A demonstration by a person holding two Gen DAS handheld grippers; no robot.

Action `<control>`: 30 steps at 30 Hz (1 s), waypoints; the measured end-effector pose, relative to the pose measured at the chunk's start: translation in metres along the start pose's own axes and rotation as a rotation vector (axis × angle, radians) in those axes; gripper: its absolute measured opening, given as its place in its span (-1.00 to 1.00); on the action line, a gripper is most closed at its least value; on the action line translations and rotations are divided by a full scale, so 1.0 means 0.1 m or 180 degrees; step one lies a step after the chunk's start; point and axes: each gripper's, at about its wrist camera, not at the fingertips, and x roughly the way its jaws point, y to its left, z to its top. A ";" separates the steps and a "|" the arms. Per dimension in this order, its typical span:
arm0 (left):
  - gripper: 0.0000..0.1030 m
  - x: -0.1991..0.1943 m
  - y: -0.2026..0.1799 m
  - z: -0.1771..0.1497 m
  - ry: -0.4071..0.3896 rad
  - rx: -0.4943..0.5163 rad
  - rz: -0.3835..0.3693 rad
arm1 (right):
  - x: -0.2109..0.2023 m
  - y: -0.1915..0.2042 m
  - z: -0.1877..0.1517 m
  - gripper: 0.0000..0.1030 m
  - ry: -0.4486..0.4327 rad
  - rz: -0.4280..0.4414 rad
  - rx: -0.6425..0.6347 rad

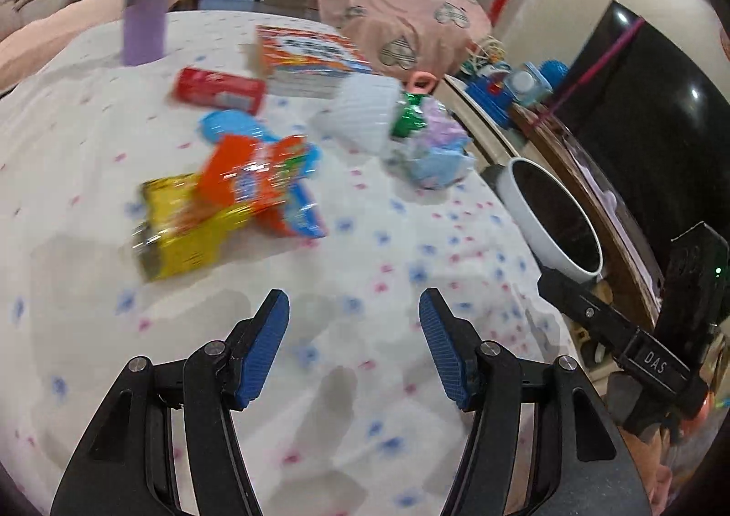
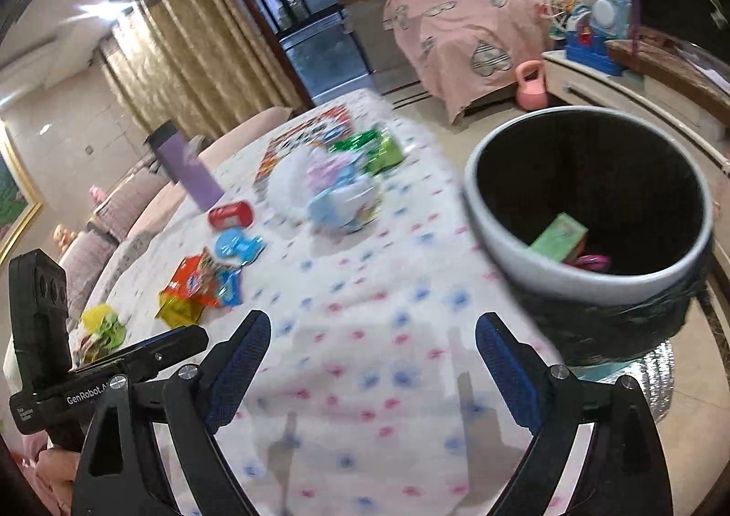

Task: Collect trash
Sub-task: 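Move the left tool toward the yellow snack bag while the right tool approaches the orange wrappers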

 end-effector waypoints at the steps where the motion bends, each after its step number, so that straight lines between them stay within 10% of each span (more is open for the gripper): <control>1: 0.17 -0.03 0.06 -0.02 -0.0006 -0.0032 0.0014 | 0.02 0.04 -0.02 0.80 0.0018 0.0013 -0.0016; 18: 0.17 -0.24 0.74 -0.01 -0.0126 -0.0327 0.0251 | 0.38 0.62 -0.12 0.74 0.0251 0.0276 -0.0225; 23: 0.17 -0.17 0.75 0.08 -0.0128 -0.0240 0.0242 | 0.52 0.72 -0.04 0.21 0.0306 0.0328 -0.0230; 30: 0.16 0.03 0.81 0.17 -0.0007 -0.0168 0.0246 | 0.80 0.92 0.13 0.05 0.0406 0.0562 -0.0205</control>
